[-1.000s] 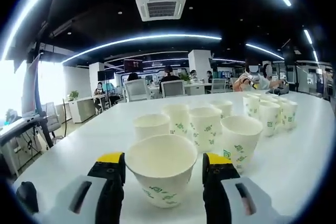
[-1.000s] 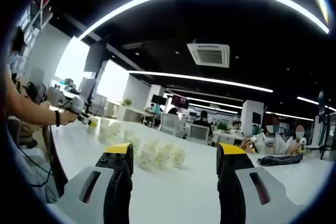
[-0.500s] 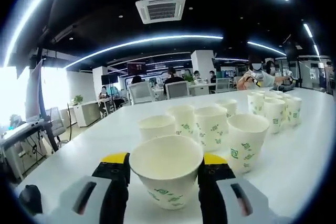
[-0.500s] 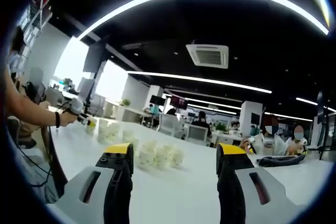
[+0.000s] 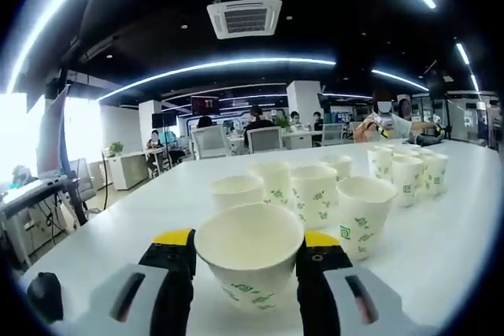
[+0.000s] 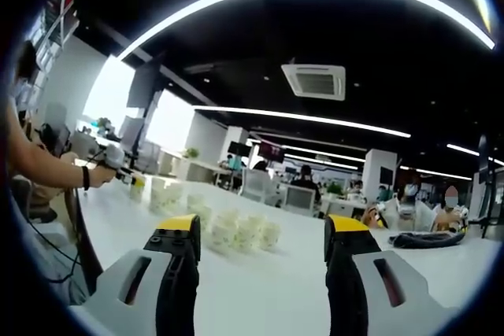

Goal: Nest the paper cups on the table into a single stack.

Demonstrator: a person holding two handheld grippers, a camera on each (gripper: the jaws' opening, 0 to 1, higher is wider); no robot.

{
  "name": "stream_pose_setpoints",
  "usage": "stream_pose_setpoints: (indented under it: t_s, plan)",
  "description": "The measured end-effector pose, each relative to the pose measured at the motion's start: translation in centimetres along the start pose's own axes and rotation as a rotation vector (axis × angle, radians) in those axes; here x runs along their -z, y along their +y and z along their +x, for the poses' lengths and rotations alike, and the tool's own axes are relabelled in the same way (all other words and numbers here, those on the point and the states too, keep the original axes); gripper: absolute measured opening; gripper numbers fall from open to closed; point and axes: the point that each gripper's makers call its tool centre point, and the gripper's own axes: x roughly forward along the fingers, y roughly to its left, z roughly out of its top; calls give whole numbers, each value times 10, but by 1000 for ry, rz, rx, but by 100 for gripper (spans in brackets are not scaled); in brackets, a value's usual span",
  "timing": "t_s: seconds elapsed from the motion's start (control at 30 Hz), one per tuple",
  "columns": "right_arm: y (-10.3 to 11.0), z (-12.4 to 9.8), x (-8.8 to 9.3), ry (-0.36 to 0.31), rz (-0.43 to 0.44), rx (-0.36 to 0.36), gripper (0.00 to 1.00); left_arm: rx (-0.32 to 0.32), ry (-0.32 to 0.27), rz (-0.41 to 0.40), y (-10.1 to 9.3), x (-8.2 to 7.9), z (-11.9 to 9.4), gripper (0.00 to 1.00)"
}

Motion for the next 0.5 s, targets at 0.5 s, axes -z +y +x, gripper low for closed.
stream_pose_setpoints:
  t_s: [0.5]
  plan:
    - [15,10,7,20,2,-37,66,70,-49,-16,-27,-5,-29,54]
